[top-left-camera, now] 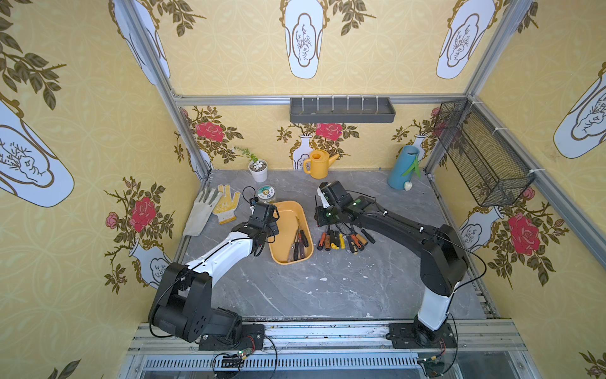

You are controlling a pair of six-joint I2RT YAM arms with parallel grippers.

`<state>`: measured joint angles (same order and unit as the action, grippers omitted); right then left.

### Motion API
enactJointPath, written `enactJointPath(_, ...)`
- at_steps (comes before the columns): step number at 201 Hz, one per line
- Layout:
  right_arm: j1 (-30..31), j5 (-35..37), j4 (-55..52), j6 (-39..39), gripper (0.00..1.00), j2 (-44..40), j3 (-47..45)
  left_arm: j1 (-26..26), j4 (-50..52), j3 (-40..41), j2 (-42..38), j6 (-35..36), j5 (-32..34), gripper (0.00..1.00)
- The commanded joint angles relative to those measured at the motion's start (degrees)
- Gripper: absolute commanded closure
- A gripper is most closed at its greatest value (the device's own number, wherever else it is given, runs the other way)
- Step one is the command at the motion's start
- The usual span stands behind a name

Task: Take out the screwdriver from the storage box
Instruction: Place the screwdriver at the center of the board.

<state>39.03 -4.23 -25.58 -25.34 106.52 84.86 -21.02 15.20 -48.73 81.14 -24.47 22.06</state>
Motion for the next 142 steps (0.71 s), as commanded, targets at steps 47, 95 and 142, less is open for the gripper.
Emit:
enactJointPath(47,0.25,-1.95,-0.87,-3.91,1.0,8.8,2.56,0.46,-0.05,0.38,-1.02,0.52,1.75,1.0)
enactJointPath(95,1.46,-4.05,-1.37,-5.66,1.0,14.06,5.02,0.54,-0.33,0.65,-1.0,0.51,1.58,1.0)
enactJointPath(142,1.84,-1.62,-4.69,-7.68,1.0,17.81,6.54,0.54,-0.38,0.66,-1.06,0.47,1.5,1.0)
